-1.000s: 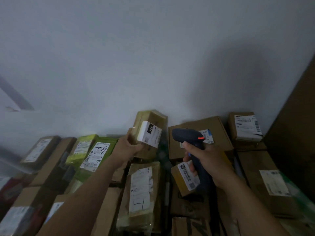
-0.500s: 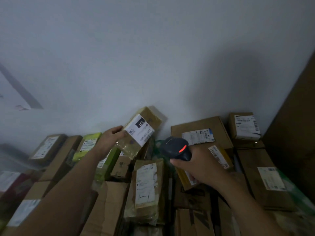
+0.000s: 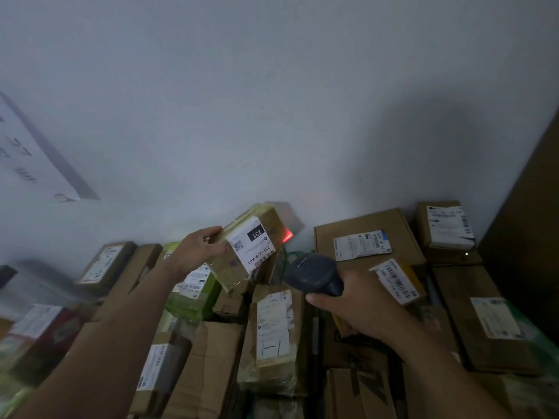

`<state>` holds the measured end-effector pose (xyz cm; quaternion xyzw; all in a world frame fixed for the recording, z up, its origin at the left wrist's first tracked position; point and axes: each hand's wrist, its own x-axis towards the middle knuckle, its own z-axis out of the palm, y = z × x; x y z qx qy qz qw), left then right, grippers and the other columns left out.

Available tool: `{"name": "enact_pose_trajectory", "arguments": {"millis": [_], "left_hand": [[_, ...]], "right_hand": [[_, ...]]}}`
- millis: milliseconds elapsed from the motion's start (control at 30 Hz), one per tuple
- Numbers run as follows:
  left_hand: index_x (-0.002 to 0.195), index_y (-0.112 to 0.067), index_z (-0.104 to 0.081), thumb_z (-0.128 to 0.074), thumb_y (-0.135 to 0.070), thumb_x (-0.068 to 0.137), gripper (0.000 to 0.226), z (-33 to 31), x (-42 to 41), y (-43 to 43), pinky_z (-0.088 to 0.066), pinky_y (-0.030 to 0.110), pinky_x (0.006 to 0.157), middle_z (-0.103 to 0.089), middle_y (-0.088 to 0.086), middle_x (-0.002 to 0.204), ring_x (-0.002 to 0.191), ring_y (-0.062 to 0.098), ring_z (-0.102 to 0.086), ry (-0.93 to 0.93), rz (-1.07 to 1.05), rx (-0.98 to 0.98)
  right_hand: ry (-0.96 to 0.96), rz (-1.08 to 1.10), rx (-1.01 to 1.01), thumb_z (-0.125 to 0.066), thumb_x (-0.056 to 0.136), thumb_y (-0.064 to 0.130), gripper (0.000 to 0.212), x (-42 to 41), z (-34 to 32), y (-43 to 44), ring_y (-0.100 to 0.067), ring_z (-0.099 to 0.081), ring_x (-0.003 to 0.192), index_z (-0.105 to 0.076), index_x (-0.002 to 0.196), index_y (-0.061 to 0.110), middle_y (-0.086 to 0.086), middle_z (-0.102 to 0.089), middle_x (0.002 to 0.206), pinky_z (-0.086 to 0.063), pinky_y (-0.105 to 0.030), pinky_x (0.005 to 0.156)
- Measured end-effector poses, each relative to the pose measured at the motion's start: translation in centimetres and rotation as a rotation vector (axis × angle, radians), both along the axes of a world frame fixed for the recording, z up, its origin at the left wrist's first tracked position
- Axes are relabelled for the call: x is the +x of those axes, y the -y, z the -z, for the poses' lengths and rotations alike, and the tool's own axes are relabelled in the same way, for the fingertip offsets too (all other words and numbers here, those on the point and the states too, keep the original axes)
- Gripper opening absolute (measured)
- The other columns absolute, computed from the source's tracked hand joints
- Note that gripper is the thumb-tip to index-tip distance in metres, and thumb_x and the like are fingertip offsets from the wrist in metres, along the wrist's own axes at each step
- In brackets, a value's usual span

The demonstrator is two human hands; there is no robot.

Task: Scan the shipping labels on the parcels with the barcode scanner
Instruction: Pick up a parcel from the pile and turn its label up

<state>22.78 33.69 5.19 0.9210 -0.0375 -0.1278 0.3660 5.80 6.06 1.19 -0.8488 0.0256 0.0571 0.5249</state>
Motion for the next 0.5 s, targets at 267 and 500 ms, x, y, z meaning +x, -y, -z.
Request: {"name": "enact_pose_trajectory", "arguments": {"millis": [267, 500], "left_hand": [[0.148, -0.015, -0.043, -0.065, -0.041, 0.065, 0.089, -0.2, -0.7, 0.6, -0.041, 0.031, 0.092, -0.053, 0.007, 0.140, 0.119, 0.022, -0.054, 0.014, -0.032, -0.032], [0.147, -0.008, -0.038, -0.072, -0.037, 0.087, 0.075, 2.6, -1.3, 5.3, -0.051, 0.028, 0.075, -0.052, 0.006, 0.137, 0.108, 0.020, -0.054, 0.185, -0.066, 0.025]], "right_hand": [[0.001, 0.009, 0.016, -0.070, 0.083, 0.045, 0.028, -0.3, -0.5, 0.0, -0.017, -0.070, 0.075, -0.066, 0.095, 0.021, -0.003, -0.072, 0.084, -0.057, -0.026, 0.066], [-0.020, 0.266, 0.134, -0.071, 0.085, 0.036, 0.030, -0.5, -0.3, 2.3, -0.006, -0.055, 0.038, -0.060, 0.068, 0.013, 0.001, -0.057, 0.042, -0.048, -0.022, 0.044]]}}
